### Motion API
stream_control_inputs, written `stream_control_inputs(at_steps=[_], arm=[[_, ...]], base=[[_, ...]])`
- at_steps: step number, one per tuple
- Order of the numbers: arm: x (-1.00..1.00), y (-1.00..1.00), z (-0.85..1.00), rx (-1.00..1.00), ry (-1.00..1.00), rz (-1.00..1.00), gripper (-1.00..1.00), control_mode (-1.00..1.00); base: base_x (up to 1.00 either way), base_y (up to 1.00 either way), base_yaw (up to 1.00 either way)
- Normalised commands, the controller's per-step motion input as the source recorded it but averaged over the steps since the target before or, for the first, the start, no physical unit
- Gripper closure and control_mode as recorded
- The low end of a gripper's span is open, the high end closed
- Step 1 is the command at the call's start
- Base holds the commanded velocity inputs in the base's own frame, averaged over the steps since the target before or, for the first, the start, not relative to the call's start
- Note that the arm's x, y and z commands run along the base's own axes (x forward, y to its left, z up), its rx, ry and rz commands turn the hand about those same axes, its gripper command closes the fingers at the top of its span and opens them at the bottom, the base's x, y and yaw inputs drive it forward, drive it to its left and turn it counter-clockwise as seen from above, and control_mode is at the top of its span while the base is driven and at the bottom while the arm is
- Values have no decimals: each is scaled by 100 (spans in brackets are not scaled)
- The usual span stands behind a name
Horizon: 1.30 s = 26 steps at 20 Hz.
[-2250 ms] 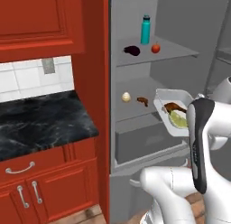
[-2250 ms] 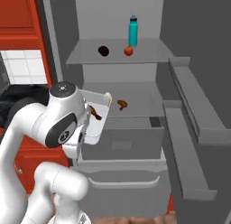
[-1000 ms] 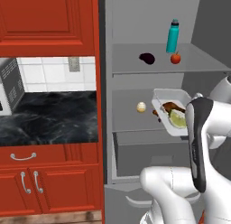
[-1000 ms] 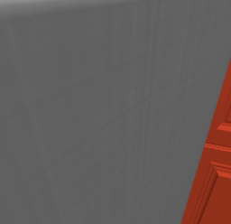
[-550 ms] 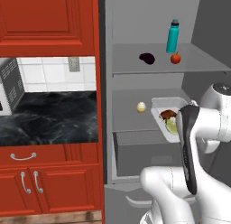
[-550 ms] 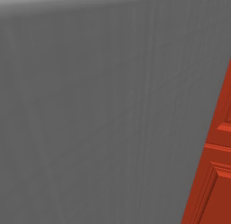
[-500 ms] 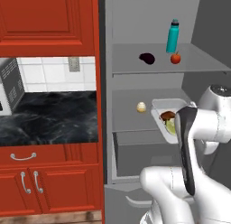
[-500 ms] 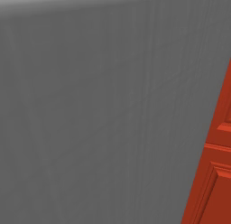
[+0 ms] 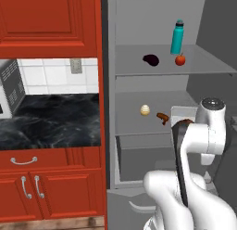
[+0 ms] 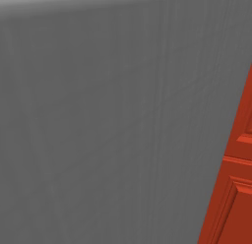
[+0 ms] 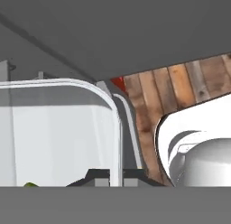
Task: Place the tupperware on the second highest shelf of the fridge. Make space for the tupperware among the existing items by rearranging them on the shelves if needed. Close the fridge door when finished.
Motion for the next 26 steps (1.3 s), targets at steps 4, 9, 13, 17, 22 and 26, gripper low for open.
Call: stream_control_inputs(at_steps=[4, 9, 13, 17, 22, 26], arm=[[29, -31, -3, 0, 0, -27, 100, -100], [32, -11, -1, 0, 0, -11, 100, -100], [36, -11, -12, 0, 0, -1, 100, -100], [39, -30, -11, 0, 0, -3, 100, -100], [47, -45, -10, 0, 0, -4, 100, -100], [60, -34, -12, 0, 1, -1, 100, -100]], base=[[0, 0, 0], [0, 0, 0], [0, 0, 0], [0, 0, 0], [0, 0, 0], [0, 0, 0]])
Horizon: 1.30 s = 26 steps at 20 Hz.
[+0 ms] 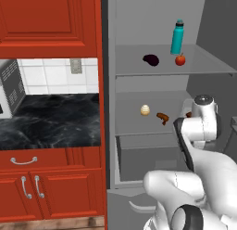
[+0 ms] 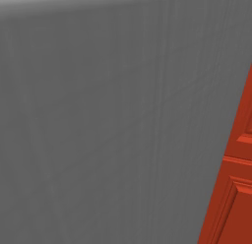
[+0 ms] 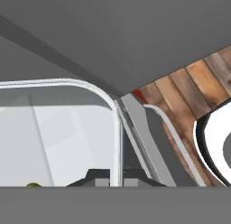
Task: Place the tupperware on the second highest shelf of the fridge. Make space for the tupperware among the existing items by rearranging them on the shelves if needed. Close the fridge door when finished.
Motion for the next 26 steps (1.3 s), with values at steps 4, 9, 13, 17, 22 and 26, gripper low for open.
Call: stream_control_inputs(at_steps=[4, 9, 13, 17, 22, 26], arm=[[63, -18, -13, 0, 4, 0, 100, -100], [54, -26, -18, 0, 4, 0, 100, -100], [39, -30, -37, 0, 0, 0, 100, -100], [46, -27, -29, 0, 0, 0, 100, -100], [54, -30, -21, 0, 0, 0, 100, -100], [59, -31, -15, 0, 0, 0, 100, -100]], base=[[0, 0, 0], [0, 0, 0], [0, 0, 0], [0, 0, 0], [0, 0, 0], [0, 0, 0]])
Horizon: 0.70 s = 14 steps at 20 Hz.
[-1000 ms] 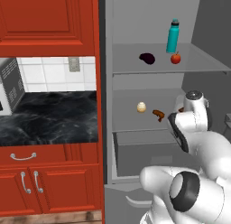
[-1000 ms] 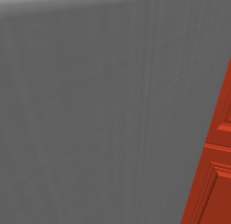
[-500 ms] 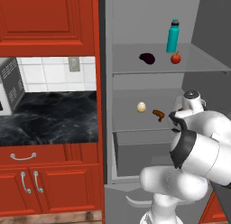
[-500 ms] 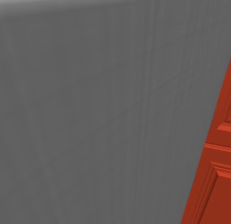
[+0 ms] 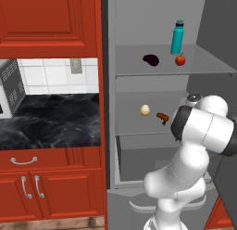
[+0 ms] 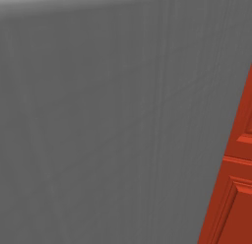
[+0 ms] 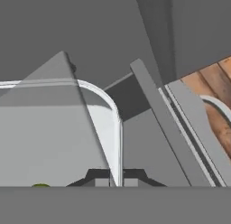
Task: Place the tupperware on the second highest shelf of the fridge. Make space for the tupperware among the existing items by rearranging them on the shelves if needed. Close the fridge door when finished.
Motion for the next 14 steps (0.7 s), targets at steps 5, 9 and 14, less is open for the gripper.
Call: stream_control_inputs(at_steps=[5, 9, 14], arm=[[62, -17, -8, 0, 0, 0, 100, -100], [65, 0, 0, 0, 0, 0, 100, -100], [57, -15, 0, 0, 0, 0, -100, -100]], base=[[0, 0, 0], [0, 0, 0], [0, 0, 0]])
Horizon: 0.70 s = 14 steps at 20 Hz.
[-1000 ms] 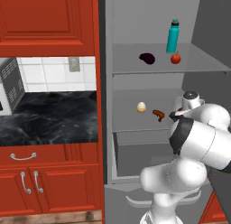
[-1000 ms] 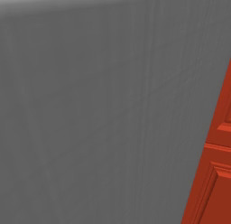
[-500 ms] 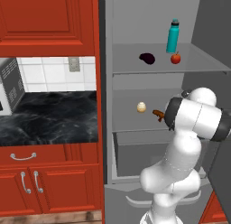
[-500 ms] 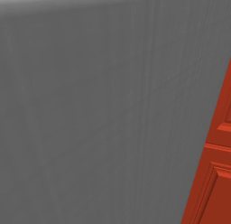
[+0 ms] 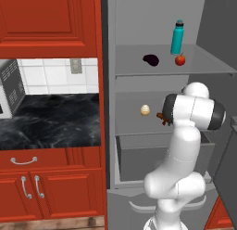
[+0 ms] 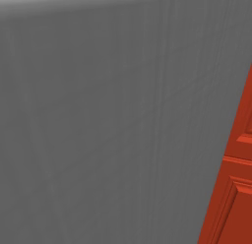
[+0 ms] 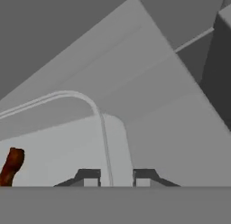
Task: Place the tupperware on the second highest shelf of the fridge. Make space for the tupperware among the existing items by rearranging them on the shelves if needed. Close the fridge door when finished.
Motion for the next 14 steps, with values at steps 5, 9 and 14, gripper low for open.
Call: stream_control_inputs(at_steps=[5, 9, 14], arm=[[11, -18, 0, 0, -5, 1, -100, -100], [-40, -1, 0, -1, -22, 5, -100, -100], [-100, 19, 0, -10, -19, 14, -100, -100]], base=[[0, 0, 0], [0, 0, 0], [0, 0, 0]])
